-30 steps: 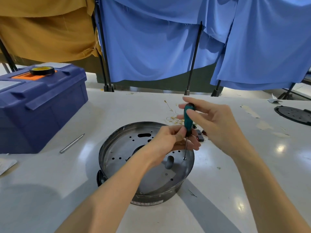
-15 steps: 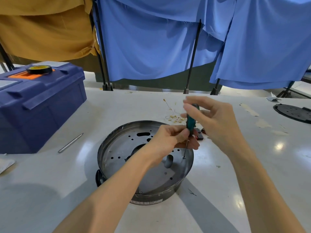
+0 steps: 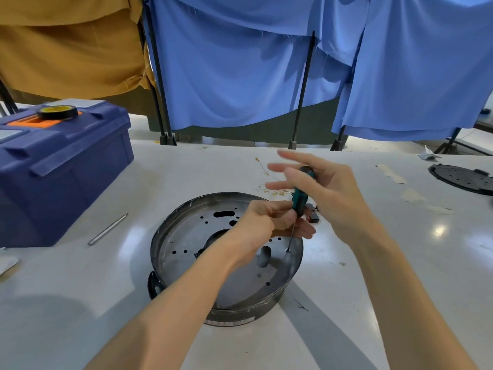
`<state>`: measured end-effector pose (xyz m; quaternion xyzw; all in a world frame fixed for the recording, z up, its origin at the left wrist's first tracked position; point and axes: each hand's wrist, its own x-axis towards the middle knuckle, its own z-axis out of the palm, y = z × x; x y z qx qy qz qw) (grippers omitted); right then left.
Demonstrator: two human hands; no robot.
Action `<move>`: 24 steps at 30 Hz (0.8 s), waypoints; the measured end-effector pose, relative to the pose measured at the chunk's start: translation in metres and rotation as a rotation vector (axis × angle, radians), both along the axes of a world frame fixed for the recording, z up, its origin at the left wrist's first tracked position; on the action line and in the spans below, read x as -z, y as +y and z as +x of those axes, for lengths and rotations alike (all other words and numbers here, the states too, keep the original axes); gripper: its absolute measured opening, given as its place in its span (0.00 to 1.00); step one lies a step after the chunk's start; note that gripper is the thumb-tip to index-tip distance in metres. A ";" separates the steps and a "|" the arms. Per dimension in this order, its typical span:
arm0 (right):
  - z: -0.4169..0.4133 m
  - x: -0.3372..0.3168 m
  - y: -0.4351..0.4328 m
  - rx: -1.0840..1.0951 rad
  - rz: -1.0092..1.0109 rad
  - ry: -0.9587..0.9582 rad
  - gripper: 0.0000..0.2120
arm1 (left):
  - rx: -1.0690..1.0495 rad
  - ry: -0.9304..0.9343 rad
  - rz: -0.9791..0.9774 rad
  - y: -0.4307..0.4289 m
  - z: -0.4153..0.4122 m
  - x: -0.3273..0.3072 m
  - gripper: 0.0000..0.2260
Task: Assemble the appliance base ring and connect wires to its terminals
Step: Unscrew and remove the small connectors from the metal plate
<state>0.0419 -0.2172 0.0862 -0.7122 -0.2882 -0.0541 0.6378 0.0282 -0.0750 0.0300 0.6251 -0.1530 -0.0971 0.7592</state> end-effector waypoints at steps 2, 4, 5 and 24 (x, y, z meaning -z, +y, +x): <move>0.001 0.001 -0.006 -0.078 0.025 -0.040 0.11 | 0.020 0.010 -0.006 0.001 -0.001 -0.001 0.09; 0.001 0.005 -0.001 0.106 0.057 -0.117 0.09 | -0.005 0.030 -0.023 0.001 0.000 -0.002 0.09; 0.002 0.008 0.004 0.244 0.067 -0.145 0.09 | -0.028 0.035 -0.028 0.000 0.000 -0.003 0.10; 0.000 0.022 0.030 0.681 -0.087 -0.377 0.10 | -0.101 0.052 -0.005 -0.003 0.002 -0.004 0.06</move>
